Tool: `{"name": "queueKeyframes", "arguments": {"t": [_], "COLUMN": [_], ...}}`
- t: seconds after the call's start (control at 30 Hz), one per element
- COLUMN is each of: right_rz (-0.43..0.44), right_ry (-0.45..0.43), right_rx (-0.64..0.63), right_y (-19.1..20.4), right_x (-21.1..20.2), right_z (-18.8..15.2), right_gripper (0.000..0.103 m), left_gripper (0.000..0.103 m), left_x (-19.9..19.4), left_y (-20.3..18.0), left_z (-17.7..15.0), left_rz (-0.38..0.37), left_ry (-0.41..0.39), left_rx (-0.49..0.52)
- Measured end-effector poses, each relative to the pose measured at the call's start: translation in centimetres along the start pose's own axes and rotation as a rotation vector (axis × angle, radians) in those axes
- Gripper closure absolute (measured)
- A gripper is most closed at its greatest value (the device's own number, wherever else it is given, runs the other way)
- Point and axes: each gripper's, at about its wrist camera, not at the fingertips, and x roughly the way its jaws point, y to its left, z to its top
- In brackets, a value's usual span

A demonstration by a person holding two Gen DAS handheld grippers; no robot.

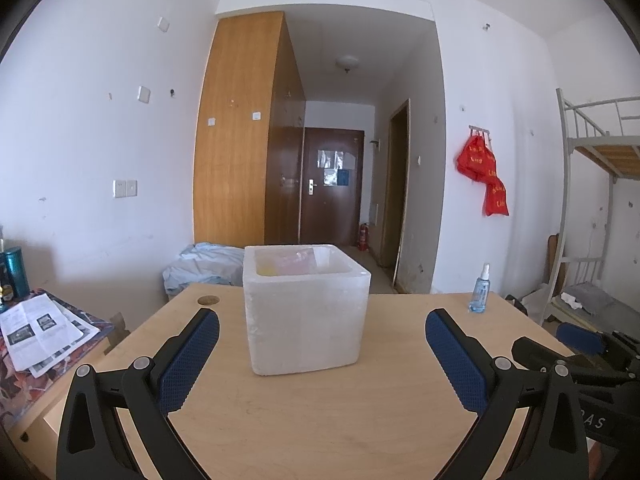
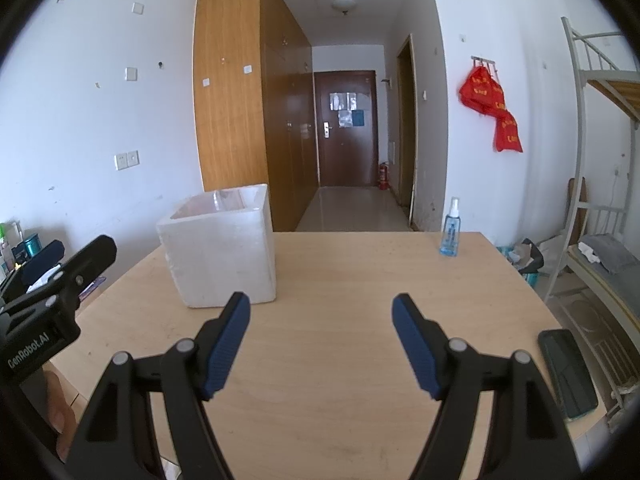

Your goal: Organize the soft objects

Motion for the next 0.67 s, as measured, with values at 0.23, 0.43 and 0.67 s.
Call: {"name": "queueKeyframes", "arguments": {"t": [0.23,0.43,0.67], "right_rz": [0.002,0.003,0.003], "right_ry": [0.003,0.006,0.01], "right_rx": [0.002,0.002,0.004], "right_y": [0.01,0.08,0.05], "right_x": [0.07,0.27,0.46], "right_z": [-0.01,0.08,0.08], "right_gripper": [0.026,0.026,0.026], "left_gripper": [0.0,0.0,0.0], "left_x": [-0.05,-0.15,-0.36], "left_y": [0.04,-0.06,0.03], "left_z": [-0.05,-0.09,-0.02], "left_rz": [-0.005,0.003,0.022], "left_ry": [0.005,0.002,-0.016], "left_rx": [0.003,0.01,0.004]}}
